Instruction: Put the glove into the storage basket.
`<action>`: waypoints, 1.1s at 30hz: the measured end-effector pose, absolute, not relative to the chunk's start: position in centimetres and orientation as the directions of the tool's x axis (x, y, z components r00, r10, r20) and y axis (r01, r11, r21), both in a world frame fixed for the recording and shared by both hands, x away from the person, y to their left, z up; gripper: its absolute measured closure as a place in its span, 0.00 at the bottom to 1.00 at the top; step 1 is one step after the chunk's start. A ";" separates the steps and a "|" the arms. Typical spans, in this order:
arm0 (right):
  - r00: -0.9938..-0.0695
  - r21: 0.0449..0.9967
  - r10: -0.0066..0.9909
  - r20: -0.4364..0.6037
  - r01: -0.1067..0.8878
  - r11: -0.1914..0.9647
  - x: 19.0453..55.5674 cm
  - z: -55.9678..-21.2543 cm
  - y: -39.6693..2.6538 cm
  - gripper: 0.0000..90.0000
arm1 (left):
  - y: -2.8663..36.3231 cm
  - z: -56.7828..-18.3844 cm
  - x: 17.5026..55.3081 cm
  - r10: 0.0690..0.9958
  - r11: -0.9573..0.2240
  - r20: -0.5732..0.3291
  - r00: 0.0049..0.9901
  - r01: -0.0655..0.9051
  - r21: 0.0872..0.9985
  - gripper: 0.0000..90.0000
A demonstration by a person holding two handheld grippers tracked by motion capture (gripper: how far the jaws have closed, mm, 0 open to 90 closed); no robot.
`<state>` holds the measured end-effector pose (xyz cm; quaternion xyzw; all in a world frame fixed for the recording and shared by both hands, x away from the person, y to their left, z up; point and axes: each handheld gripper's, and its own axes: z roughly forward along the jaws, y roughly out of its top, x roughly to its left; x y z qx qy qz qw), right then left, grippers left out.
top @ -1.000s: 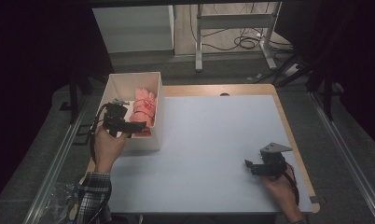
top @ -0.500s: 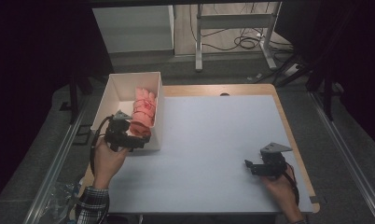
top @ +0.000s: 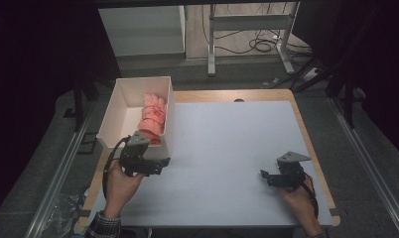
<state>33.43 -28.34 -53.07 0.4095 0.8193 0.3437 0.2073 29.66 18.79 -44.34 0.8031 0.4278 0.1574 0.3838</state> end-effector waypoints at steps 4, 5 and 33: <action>-0.579 0.733 0.814 -0.058 0.529 0.428 33.4 -53.1 -28.3 0.23 | 17.7 -44.9 29.1 0.789 -0.364 -0.061 0.612 0.545 0.756 0.05; -0.579 0.733 0.814 -0.058 0.529 0.428 33.4 -53.1 -28.3 0.23 | 17.4 -45.2 29.0 0.783 -0.371 -0.058 0.619 0.541 0.754 0.05; -0.579 0.733 0.814 -0.059 0.528 0.428 33.4 -53.1 -28.4 0.23 | 12.0 -54.0 29.7 0.702 -0.489 -0.053 0.710 0.534 0.690 0.04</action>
